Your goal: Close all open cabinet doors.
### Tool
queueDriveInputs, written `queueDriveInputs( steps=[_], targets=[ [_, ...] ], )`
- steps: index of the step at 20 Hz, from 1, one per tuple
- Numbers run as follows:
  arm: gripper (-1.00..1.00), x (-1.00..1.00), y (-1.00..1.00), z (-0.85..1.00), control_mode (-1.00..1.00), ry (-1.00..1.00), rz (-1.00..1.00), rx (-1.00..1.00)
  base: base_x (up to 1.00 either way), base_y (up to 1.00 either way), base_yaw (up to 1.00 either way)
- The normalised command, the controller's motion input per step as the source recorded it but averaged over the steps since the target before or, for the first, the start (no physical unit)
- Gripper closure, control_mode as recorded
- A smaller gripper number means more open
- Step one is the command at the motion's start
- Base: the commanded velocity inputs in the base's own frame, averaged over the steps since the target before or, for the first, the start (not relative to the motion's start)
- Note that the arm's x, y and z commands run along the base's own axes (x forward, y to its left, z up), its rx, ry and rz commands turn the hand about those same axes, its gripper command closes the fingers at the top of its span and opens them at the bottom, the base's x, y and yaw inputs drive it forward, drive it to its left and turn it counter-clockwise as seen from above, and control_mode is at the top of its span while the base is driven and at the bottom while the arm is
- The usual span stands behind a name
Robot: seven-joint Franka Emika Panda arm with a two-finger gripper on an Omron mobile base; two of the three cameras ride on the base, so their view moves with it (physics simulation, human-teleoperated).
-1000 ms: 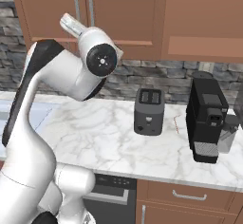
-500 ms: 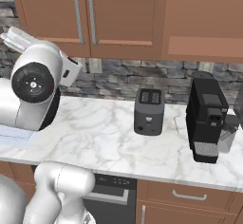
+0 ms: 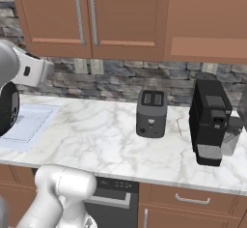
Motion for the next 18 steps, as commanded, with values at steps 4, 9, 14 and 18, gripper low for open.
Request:
queueDriveInputs(
  steps=[4,9,14,18],
  targets=[
    [-1.0,-0.11,0.15,0.18,-1.0,0.0,0.0,-0.23,0.0,0.0,0.0],
    [-1.0,-0.02,0.02,0.04,-1.0,0.03,0.0,-0.19,0.0,0.0,0.0],
    [-1.0,0.0,0.0,-0.22,-1.0,0.11,0.0,-0.11,0.0,0.0,0.0],
    [-1.0,-0.03,0.0,-0.04,-1.0,0.0,0.0,0.0,0.0,0.0,0.0]
  ],
)
